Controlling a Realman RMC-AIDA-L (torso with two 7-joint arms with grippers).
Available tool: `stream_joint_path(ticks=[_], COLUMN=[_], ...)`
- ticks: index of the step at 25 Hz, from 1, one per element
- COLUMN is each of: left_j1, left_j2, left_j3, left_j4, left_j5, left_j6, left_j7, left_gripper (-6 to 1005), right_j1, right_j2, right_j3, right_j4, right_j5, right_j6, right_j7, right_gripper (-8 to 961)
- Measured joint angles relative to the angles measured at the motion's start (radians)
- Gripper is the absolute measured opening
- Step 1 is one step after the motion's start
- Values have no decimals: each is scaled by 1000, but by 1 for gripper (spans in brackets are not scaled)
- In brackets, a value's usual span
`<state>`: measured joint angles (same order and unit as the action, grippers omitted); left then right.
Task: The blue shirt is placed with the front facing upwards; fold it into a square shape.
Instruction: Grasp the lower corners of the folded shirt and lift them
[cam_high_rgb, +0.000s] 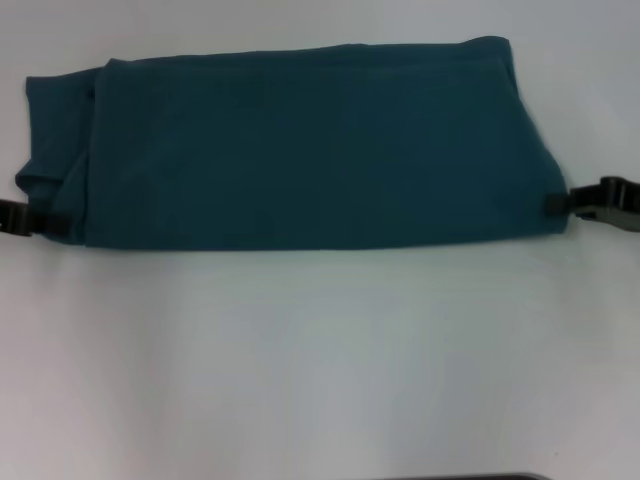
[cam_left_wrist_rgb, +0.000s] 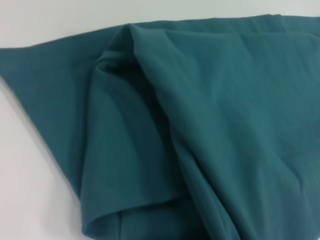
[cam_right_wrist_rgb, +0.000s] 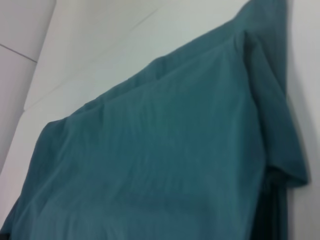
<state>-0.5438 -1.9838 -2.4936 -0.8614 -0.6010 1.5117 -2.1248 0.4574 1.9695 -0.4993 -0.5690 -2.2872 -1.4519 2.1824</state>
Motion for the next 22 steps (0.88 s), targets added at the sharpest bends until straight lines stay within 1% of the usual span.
stream_joint_path(ticks=[3, 8, 12, 19, 22], left_j1=[13, 38, 55, 99, 125], left_j2=[1, -5, -1, 1, 2], left_j3=[-10, -51, -85, -88, -88], left_j4=[-10, -56, -64, -70, -96], left_j5=[-2, -2, -2, 2, 0], left_j6=[32, 123, 190, 266, 315], left_j7=[13, 56, 92, 121, 130], left_gripper=[14, 14, 14, 14, 15], right_j1=[-20, -56, -82, -148, -178], right_j2=[2, 6, 6, 4, 1], right_j3=[8, 36, 63, 67, 76], right_j4=[-3, -11, -12, -14, -19], right_j5=[0, 0, 0, -4, -3], right_j6=[-22, -65, -106, -163, -195], right_j7=[-16, -47, -70, -85, -90], right_gripper=[10, 10, 11, 10, 10])
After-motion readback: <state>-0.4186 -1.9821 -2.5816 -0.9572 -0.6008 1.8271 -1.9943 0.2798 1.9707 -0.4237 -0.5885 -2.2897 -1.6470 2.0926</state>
